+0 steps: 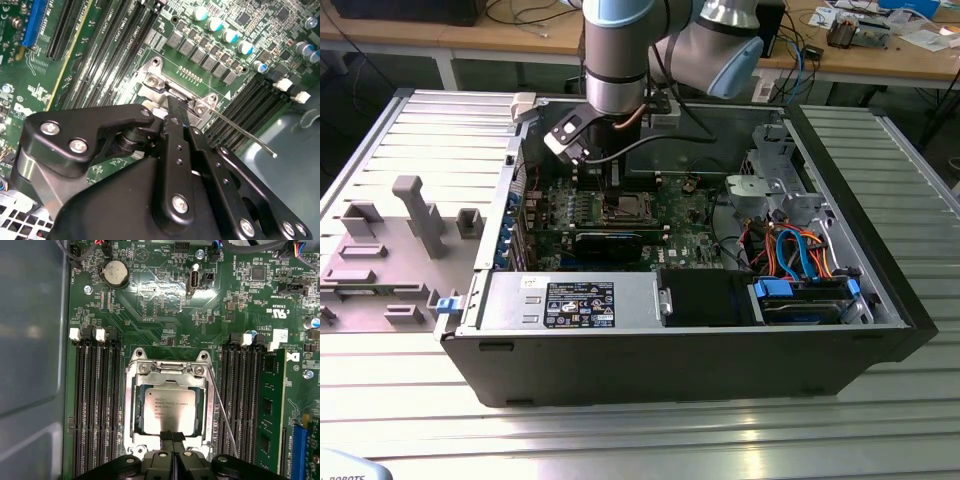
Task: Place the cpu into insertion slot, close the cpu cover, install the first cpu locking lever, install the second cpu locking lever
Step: 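Close the cpu cover, then install the first cpu locking lever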
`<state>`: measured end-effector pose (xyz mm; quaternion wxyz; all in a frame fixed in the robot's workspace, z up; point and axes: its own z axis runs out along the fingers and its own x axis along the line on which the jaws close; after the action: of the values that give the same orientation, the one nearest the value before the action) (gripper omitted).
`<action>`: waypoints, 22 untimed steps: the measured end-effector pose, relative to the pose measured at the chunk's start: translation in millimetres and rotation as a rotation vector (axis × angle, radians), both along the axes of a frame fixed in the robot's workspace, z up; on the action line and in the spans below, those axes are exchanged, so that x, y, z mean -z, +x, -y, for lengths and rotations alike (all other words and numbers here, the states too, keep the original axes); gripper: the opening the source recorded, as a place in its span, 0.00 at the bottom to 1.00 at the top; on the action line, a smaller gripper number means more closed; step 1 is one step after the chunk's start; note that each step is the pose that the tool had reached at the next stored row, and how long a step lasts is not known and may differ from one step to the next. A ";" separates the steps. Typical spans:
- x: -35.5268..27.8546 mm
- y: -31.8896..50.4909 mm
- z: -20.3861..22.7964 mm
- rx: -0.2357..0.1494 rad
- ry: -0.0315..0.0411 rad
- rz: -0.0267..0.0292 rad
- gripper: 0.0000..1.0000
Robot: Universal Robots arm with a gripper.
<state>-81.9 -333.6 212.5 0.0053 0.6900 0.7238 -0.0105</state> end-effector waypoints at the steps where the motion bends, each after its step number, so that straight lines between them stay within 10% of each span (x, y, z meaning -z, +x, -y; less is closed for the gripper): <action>1: 0.0 0.0 0.0 0.000 0.0001 0.0002 0.11; 8: 0.7 25.4 -0.1 0.000 -0.0001 0.0000 0.11; 22: 0.2 28.8 -0.1 0.000 -0.0001 0.0000 0.11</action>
<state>-53.1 -333.5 212.3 0.0054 0.6900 0.7237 -0.0106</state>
